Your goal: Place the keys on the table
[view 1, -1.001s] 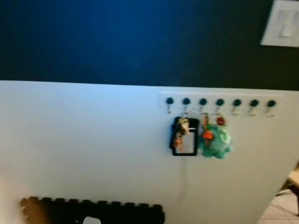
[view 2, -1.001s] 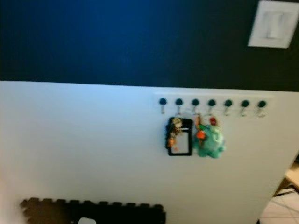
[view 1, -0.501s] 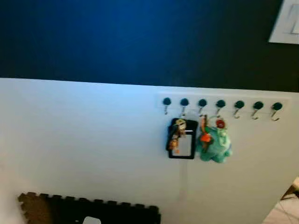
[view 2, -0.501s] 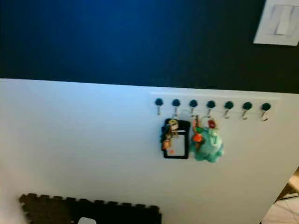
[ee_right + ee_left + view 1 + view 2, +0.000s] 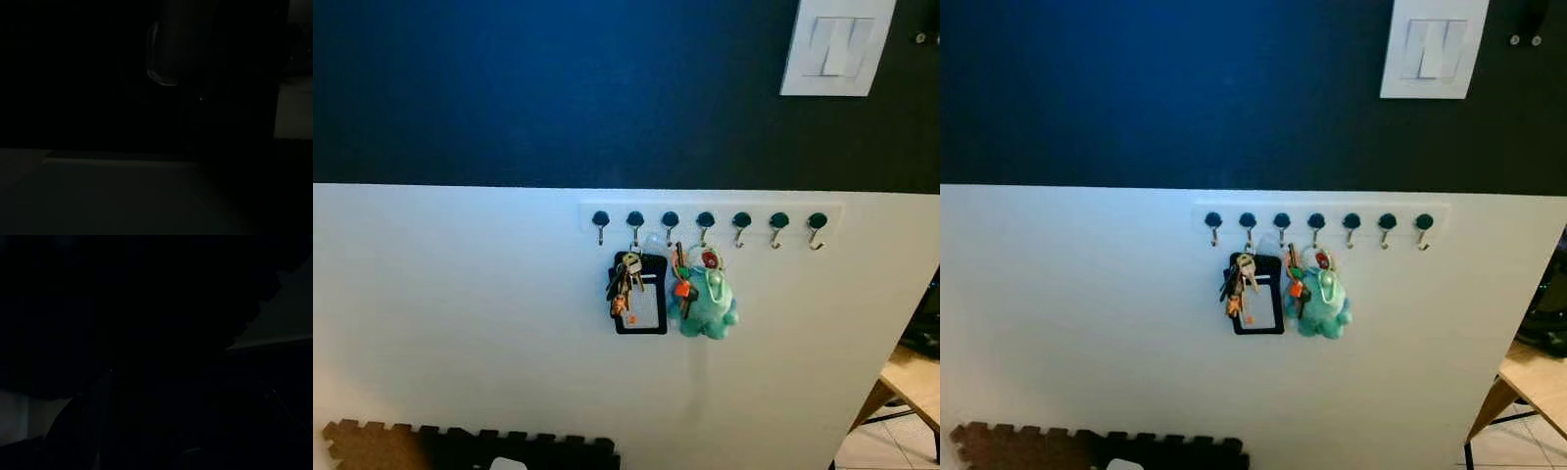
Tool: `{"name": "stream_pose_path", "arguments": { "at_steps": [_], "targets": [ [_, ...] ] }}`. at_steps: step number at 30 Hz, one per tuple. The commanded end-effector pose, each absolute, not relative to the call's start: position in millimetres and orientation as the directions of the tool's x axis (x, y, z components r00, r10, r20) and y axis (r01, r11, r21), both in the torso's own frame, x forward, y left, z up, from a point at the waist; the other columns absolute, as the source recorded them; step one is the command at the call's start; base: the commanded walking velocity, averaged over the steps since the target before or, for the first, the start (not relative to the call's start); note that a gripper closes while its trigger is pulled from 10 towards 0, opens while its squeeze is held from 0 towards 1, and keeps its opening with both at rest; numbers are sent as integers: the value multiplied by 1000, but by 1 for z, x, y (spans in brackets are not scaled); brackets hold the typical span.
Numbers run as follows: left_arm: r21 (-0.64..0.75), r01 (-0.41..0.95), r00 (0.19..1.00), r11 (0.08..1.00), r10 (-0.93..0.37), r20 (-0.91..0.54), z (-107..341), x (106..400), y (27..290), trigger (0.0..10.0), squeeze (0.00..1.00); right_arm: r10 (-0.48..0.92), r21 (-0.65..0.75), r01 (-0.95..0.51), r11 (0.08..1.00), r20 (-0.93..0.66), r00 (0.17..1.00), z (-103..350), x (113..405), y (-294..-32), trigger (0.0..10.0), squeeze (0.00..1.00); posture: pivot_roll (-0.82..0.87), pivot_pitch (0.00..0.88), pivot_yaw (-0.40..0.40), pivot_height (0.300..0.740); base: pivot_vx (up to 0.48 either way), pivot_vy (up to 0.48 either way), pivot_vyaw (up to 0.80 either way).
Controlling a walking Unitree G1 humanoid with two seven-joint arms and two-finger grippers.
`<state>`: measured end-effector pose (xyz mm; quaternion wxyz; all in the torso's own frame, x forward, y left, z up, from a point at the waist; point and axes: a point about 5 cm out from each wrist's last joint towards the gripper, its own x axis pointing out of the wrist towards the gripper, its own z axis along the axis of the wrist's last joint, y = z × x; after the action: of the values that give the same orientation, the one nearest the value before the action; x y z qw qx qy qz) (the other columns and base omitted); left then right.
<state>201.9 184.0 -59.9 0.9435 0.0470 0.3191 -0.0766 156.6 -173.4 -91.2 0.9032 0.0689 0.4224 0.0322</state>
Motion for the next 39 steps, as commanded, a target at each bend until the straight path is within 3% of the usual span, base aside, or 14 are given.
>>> {"name": "stream_pose_path", "arguments": {
  "at_steps": [1, 5, 6, 7, 9, 13, 17, 18, 20, 25, 30, 37, 38, 39],
  "targets": [
    [79, 180, 792, 980, -97, -603, -58, 201, 194, 10000, 0, 123, 142, -23, 990, -753, 646, -90, 158, -172, 10000, 0, 76, 0, 7, 740, 0, 0, 0],
    [112, 211, 810, 971, -110, -576, -54, 202, 197, 10000, 0, 131, 132, -51, 990, -719, 683, -85, 166, -175, 10000, 0, 78, 0, 6, 740, 0, 0, 0],
    [136, 240, 831, 961, -131, -540, -48, 206, 198, 10000, 0, 145, 129, -79, 988, -643, 752, -75, 179, -178, 10000, 0, 81, 3, 3, 740, 0, 0, 0],
    [136, 240, 831, 961, -131, -540, -48, 206, 198, 10000, 0, 145, 129, -79, 988, -643, 752, -75, 179, -178, 10000, 0, 81, 3, 3, 740, 0, 0, 0],
    [148, 262, 859, 954, -161, -486, -39, 211, 199, 10000, 0, 147, 120, -97, 988, -538, 830, -62, 192, -182, 10000, 0, 76, 6, 6, 740, 0, 0, 0],
    [145, 276, 885, 950, -192, -425, -30, 214, 199, 10000, 0, 145, 104, -109, 989, -449, 882, -50, 201, -186, 10000, 0, 70, 9, 10, 740, 0, 0, 0],
    [109, 391, 911, 914, -367, -190, 12, 215, 186, 10000, 0, 181, 11, -181, 983, -86, 980, 1, 219, -186, 10000, 0, 68, 18, 13, 740, 0, 0, 0],
    [109, 391, 911, 914, -367, -190, 12, 215, 186, 10000, 0, 181, 11, -181, 983, -86, 980, 1, 219, -186, 10000, 0, 68, 18, 13, 740, 0, 0, 0],
    [93, 442, 897, 892, -438, -66, 42, 212, 180, 10000, 0, 190, -63, -183, 981, 138, 972, 42, 222, -183, 10000, 0, 67, 25, 13, 740, 0, 0, 0],
    [74, 495, 866, 866, -499, 39, 73, 213, 170, 10000, 0, 190, -95, -168, 981, 310, 932, 81, 224, -180, 10000, 0, 69, 32, 13, 740, 0, 0, 0],
    [81, 562, 811, 823, -568, 140, 108, 220, 152, 10000, 0, 162, -79, -141, 987, 454, 876, 121, 230, -180, 10000, 0, 67, 33, 18, 740, 0, 0, 0],
    [77, 625, 760, 777, -629, 163, 124, 219, 138, 10000, 0, 158, -27, -168, 985, 511, 845, 145, 230, -178, 10000, 0, 61, 26, 26, 740, 0, 0, 0],
    [77, 632, 755, 771, -635, 162, 125, 219, 136, 10000, 0, 163, -17, -180, 983, 519, 839, 148, 229, -177, 10000, 667, 61, 24, 26, 740, 0, 0, 0],
    [75, 635, 753, 768, -638, 158, 127, 218, 135, 10000, 0, 173, -12, -196, 981, 526, 833, 152, 228, -176, 10000, 1000, 61, 24, 26, 740, 0, 0, 0]
  ]
}}
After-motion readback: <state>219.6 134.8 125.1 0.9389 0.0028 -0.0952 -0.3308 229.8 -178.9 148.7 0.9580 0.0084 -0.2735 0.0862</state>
